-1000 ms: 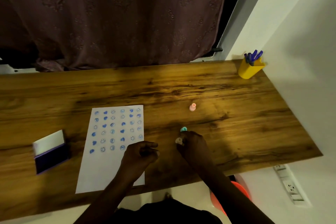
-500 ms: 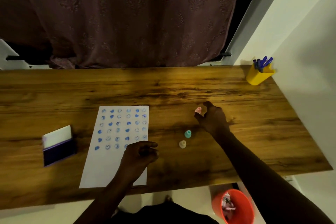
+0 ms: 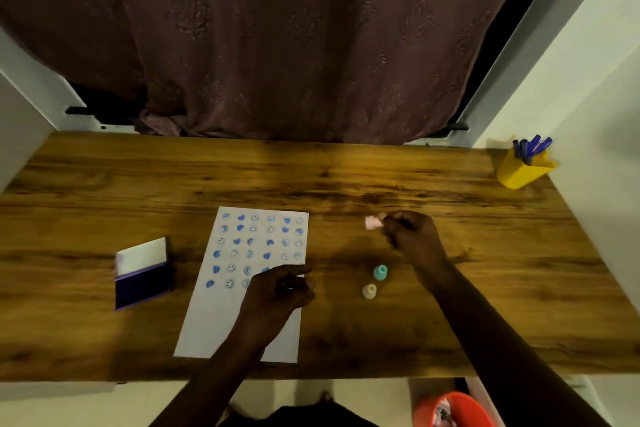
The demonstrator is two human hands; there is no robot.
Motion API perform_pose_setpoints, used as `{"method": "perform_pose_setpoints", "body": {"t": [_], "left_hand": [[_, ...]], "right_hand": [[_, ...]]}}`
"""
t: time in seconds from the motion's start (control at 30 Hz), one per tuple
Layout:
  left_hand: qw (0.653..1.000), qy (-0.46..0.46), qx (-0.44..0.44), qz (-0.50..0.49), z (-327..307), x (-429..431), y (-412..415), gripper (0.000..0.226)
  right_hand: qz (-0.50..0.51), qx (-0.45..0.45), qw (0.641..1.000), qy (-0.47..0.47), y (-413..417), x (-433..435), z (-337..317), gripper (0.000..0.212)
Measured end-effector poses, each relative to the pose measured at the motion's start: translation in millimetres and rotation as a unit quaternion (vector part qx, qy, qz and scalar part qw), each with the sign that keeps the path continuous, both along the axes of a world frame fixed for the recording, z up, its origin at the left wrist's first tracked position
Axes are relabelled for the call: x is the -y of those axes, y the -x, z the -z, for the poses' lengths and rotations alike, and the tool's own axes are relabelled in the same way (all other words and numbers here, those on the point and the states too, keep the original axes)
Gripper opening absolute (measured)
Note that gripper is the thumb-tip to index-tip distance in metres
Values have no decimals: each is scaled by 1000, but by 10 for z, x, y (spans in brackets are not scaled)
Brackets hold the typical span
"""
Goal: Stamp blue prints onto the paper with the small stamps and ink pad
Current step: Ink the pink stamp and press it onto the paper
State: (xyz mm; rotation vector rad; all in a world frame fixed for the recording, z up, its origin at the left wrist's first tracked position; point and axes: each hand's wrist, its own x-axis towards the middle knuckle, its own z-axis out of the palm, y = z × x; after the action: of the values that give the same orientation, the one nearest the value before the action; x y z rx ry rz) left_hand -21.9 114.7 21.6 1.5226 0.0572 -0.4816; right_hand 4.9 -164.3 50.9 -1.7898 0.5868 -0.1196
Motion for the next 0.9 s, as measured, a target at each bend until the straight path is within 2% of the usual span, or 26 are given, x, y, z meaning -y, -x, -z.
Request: {"method": "perform_pose_setpoints", "body": {"t": [0.1, 0.23, 0.47, 0.6, 0.73, 0.9], "left_hand": [[998, 61, -20, -11, -62, -8, -36, 36], [995, 101, -13, -17, -114, -104, -37, 39], [993, 84, -6, -77, 22, -605, 17, 46], [993, 59, -18, -101, 29, -953, 62, 36], [988, 54, -29, -144, 24, -1346, 100, 18], [973, 33, -44, -225, 43, -1901, 111, 18]], "right_hand": [[-72, -34, 990, -112, 165, -376, -173, 18], [-161, -103, 976, -106, 363, -882, -261, 15], [-186, -141, 963, -135, 367, -1535, -283, 27], [-248, -112, 960, -69, 268, -1839, -217, 24], [-334, -50, 940, 35, 73, -2130, -157, 20], [-366, -24, 917, 156, -203, -2643, -70, 21]]}}
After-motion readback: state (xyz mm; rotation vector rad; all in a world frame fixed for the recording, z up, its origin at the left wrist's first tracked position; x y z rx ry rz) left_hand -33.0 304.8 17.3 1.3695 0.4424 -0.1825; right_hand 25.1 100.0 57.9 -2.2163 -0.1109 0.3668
